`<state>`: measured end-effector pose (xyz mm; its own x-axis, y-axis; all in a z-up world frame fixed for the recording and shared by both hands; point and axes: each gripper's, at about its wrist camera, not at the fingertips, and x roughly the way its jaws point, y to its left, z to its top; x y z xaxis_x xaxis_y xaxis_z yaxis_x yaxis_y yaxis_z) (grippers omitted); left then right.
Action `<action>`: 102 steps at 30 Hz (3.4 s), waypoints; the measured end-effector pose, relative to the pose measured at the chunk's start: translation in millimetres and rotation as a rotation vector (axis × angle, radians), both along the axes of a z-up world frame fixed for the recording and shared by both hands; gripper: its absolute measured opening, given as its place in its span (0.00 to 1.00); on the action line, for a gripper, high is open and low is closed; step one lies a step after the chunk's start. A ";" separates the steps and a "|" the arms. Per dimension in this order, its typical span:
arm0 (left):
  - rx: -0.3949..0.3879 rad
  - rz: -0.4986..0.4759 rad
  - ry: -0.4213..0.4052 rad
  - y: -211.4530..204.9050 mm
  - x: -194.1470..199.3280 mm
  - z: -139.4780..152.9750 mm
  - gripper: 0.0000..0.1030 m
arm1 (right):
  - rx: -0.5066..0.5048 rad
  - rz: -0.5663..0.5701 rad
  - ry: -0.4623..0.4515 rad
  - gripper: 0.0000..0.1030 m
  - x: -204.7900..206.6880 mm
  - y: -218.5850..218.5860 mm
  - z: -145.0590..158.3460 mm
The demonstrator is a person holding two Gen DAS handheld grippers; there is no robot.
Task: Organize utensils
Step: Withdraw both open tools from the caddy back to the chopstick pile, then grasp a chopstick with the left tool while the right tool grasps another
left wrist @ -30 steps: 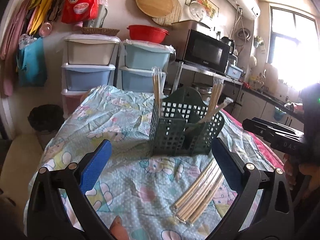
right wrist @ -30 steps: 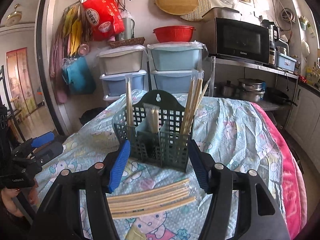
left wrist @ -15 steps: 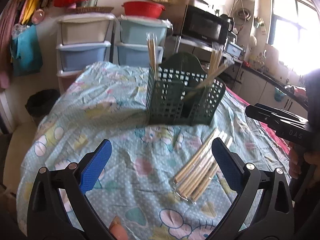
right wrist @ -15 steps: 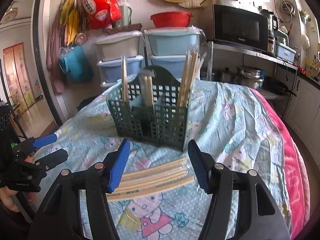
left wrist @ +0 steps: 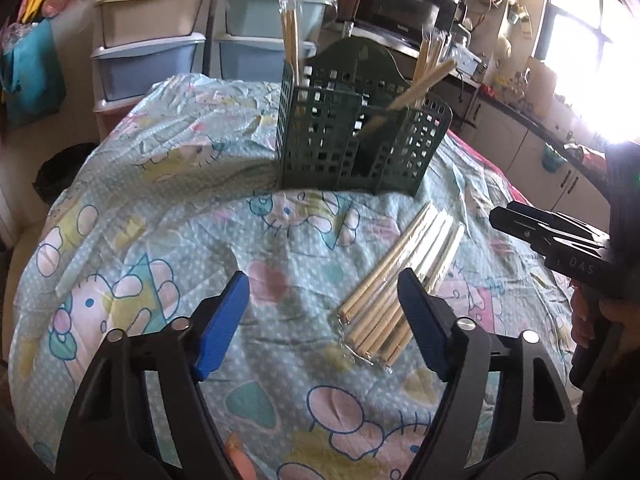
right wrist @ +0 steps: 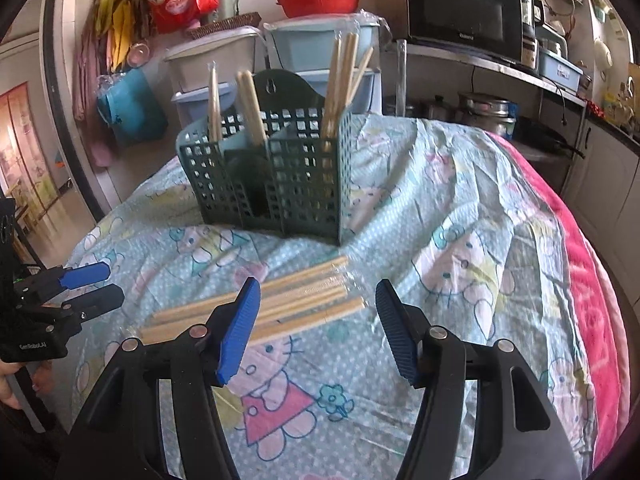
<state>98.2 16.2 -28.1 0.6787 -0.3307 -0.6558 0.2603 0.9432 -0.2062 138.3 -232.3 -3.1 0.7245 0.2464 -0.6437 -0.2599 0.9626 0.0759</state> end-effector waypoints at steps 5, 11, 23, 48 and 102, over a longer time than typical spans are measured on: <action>0.032 -0.041 0.048 -4.1 7.1 -6.7 0.56 | 0.000 -0.002 0.020 0.56 1.1 -3.3 -7.3; 0.074 -0.080 0.087 -9.1 15.7 -12.5 0.42 | 0.009 -0.002 0.035 0.56 7.1 -6.5 -11.4; 0.146 -0.177 0.115 -29.5 22.9 -25.5 0.34 | -0.001 -0.009 0.116 0.56 32.3 -6.9 -29.5; 0.126 -0.123 0.132 -18.6 54.2 -32.5 0.31 | 0.124 -0.117 0.244 0.20 66.8 -28.1 -53.7; -0.010 -0.204 0.033 11.0 32.8 2.7 0.03 | 0.208 0.060 -0.169 0.02 21.0 -19.2 107.6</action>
<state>131.0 27.2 -25.4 0.5753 -0.4660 -0.6722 0.4388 0.8694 -0.2272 159.3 -251.4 104.5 0.7972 0.4068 -0.4460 -0.3420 0.9132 0.2214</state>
